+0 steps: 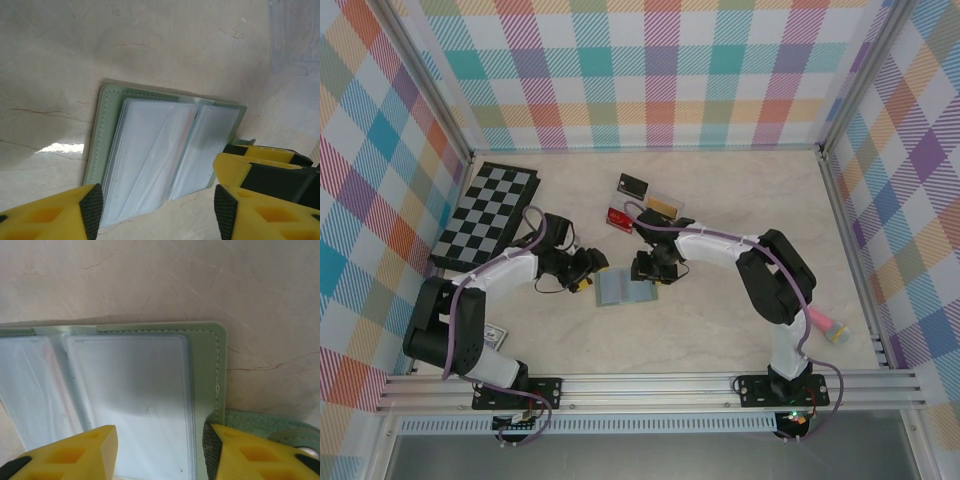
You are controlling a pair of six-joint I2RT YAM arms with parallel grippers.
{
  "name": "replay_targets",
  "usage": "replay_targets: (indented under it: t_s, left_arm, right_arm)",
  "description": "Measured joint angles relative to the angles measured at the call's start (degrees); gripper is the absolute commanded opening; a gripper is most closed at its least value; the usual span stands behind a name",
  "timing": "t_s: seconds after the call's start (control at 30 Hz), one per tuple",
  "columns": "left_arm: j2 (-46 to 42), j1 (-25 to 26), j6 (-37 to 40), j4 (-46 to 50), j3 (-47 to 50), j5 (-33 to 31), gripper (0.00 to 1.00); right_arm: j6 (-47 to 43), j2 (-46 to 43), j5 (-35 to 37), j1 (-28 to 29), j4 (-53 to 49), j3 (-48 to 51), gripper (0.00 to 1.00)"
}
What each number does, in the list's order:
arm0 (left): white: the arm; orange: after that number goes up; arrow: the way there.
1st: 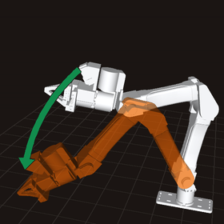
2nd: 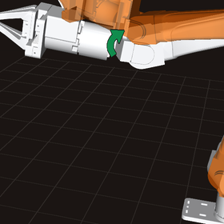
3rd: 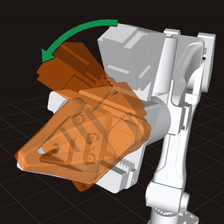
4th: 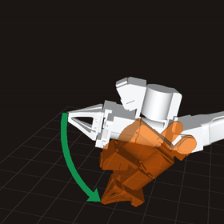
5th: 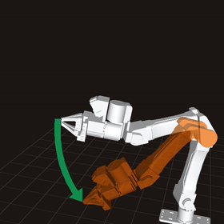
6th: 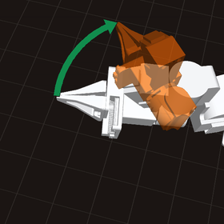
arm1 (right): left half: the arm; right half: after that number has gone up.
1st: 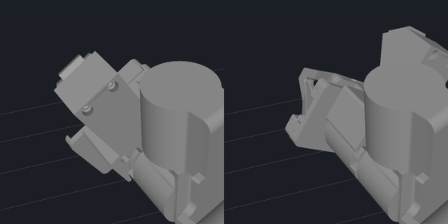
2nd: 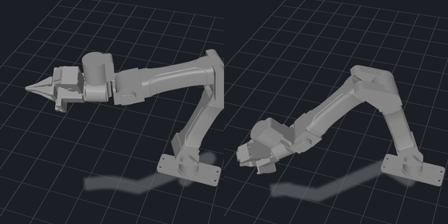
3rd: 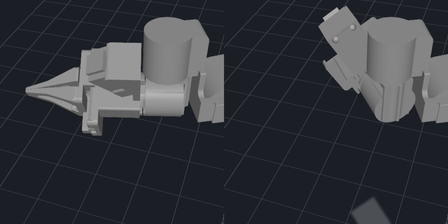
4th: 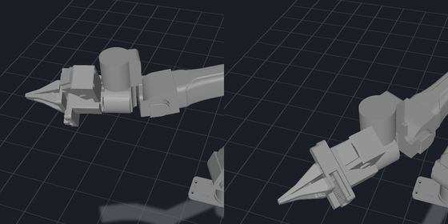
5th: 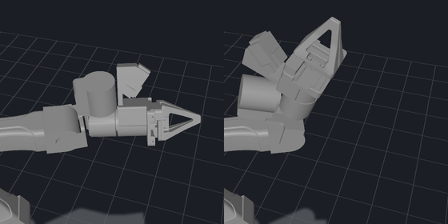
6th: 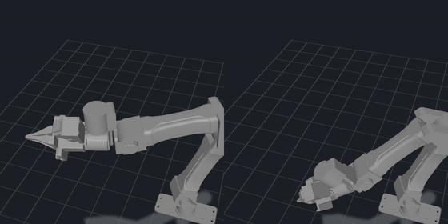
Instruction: Take the credit cards out of the card holder
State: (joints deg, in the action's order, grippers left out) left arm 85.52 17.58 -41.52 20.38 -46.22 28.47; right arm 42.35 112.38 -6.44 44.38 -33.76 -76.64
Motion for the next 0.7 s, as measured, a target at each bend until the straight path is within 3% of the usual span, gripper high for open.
replay_targets:
  t_s: [0.3,0.7]
  left_arm:
    - [3.5,0.7,-0.2,-1.4,0.0,0.3,0.39]
    - [6.4,0.8,0.0,-2.7,0.0,0.4,0.33]
  right_arm:
    - [-1.1,0.5,-0.4,0.0,-0.3,-0.5,0.34]
    - [-1.2,1.5,-3.1,0.0,0.5,-0.5,0.23]
